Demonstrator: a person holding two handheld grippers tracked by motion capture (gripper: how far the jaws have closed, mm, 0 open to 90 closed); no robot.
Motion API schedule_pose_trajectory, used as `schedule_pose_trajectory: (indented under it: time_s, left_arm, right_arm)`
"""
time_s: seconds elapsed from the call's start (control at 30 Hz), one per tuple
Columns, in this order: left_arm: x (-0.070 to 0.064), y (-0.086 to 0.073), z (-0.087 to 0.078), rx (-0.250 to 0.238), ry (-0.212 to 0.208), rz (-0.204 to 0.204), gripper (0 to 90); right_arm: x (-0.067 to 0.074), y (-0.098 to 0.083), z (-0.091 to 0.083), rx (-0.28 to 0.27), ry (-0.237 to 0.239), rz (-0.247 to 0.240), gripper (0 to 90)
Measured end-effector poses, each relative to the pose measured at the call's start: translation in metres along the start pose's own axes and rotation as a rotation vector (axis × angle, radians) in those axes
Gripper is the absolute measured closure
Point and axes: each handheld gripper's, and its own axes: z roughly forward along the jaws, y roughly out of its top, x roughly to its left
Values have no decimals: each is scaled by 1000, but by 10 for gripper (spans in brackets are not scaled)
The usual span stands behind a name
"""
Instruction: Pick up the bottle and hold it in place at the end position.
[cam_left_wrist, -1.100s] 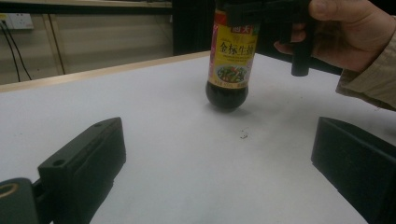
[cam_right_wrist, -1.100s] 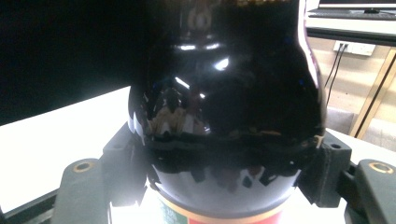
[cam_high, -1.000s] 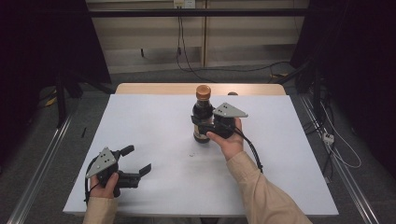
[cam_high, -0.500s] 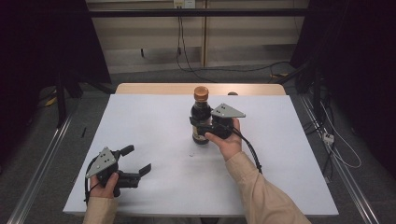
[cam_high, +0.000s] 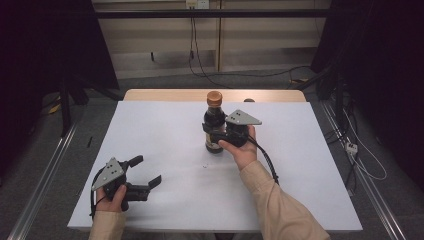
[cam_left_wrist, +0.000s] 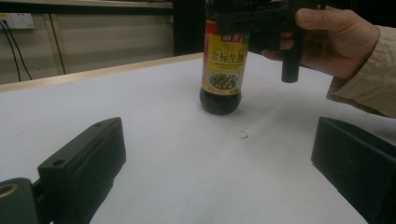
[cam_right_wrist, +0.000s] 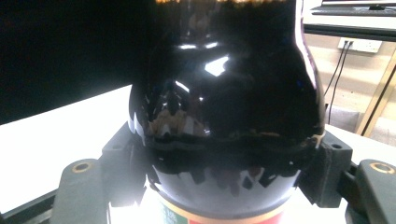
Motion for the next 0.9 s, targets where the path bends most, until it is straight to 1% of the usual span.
schedule_pose_trajectory:
  time_s: [0.17, 0.23, 0.27, 0.33, 0.37, 0.4, 0.5, 0.57, 0.67, 0.87, 0.9]
  left_arm:
    - [0, 0, 0, 4, 2, 2, 28]
    - [0, -1, 0, 4, 0, 0, 28]
    - [1, 0, 0, 6, 1, 6, 28]
    - [0, 0, 1, 7, 0, 3, 27]
    - [0, -1, 1, 11, -1, -5, 27]
    - [0, -1, 1, 11, -1, 0, 27]
    - [-1, 0, 1, 8, -2, -3, 27]
    - [-1, 0, 1, 9, -3, -2, 27]
    - [0, 0, 1, 7, -2, -3, 27]
    - [0, 1, 2, 9, -2, 6, 27]
    - [-1, 1, 3, 4, -5, -6, 27]
  right_arm:
    - [0, -1, 0, 0, 8, -11, 277]
    - [-1, -1, -1, 3, 9, -1, 277]
    - [-2, -1, -1, 5, 12, 1, 277]
    - [-2, -1, -2, 9, 13, 8, 276]
    - [-2, -1, -3, 14, 14, 9, 276]
    - [-2, -1, -3, 17, 13, 7, 276]
    - [-1, 0, -3, 22, 11, 7, 275]
    - [-2, 0, -3, 24, 8, 19, 275]
    - [-1, 0, -3, 25, 5, 16, 275]
    - [-2, -1, -4, 26, 9, 28, 273]
    - [-2, -1, -4, 29, 8, 30, 272]
